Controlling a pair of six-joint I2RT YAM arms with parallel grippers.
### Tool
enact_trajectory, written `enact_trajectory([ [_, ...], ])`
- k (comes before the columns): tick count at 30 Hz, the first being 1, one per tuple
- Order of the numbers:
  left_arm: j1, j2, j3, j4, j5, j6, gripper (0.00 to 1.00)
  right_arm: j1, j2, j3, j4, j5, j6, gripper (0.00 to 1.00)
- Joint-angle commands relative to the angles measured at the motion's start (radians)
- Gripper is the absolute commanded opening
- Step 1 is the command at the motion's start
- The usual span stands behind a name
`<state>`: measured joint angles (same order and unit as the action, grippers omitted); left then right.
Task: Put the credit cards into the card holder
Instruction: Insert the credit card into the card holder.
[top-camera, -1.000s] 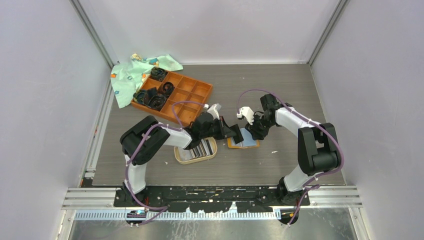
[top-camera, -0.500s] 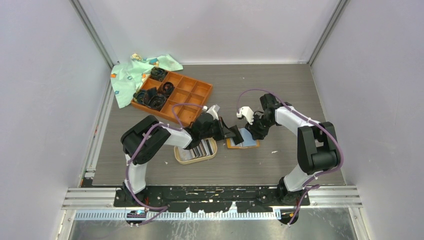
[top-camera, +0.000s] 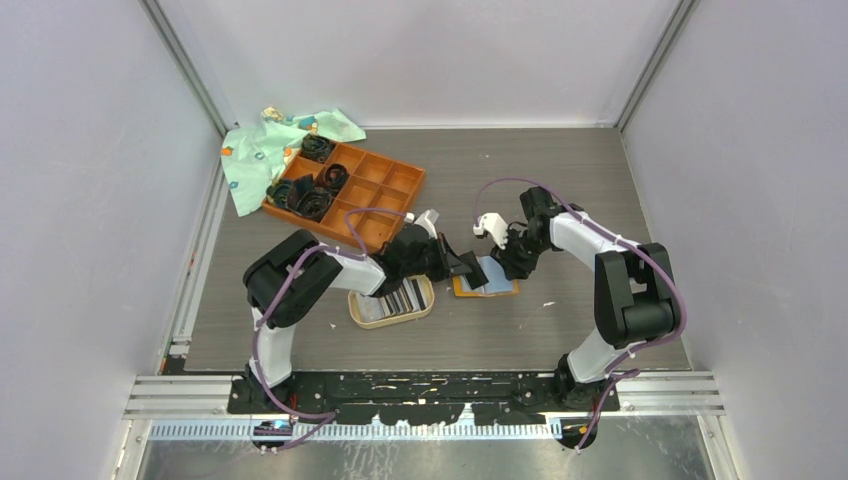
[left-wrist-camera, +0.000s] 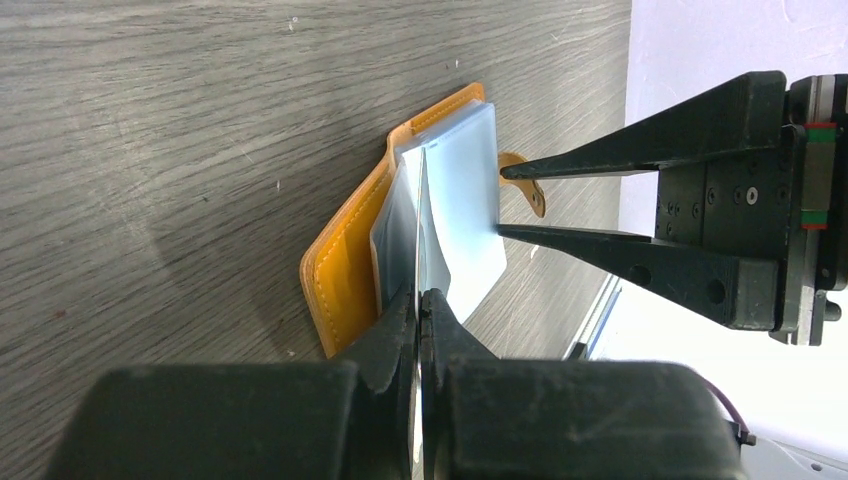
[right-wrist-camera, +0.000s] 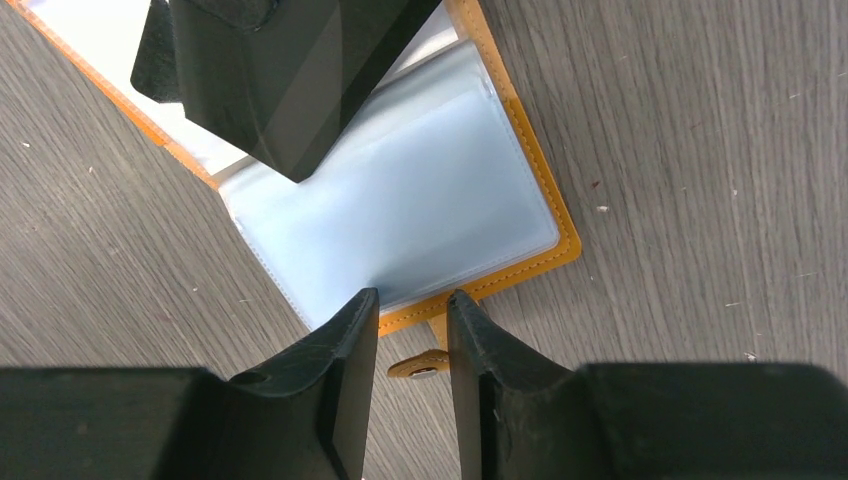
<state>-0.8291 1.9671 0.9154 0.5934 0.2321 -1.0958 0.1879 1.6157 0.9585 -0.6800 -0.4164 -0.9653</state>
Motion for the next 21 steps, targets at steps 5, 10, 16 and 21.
enact_trajectory([
  [5, -0.006, 0.043, 0.03, -0.092, 0.027, -0.014, 0.0, 0.003, 0.026, 0.006, -0.01, 0.031, -0.008, 0.36],
  [10, -0.006, 0.054, 0.034, -0.08, 0.056, -0.02, 0.0, 0.006, 0.026, 0.006, -0.009, 0.032, -0.009, 0.37],
  [16, -0.004, 0.051, 0.035, -0.088, 0.069, -0.01, 0.0, 0.008, 0.032, 0.005, -0.01, 0.031, -0.009, 0.36],
  [21, -0.004, 0.061, 0.042, -0.072, 0.086, -0.015, 0.0, 0.015, 0.039, 0.007, -0.012, 0.037, -0.009, 0.37],
])
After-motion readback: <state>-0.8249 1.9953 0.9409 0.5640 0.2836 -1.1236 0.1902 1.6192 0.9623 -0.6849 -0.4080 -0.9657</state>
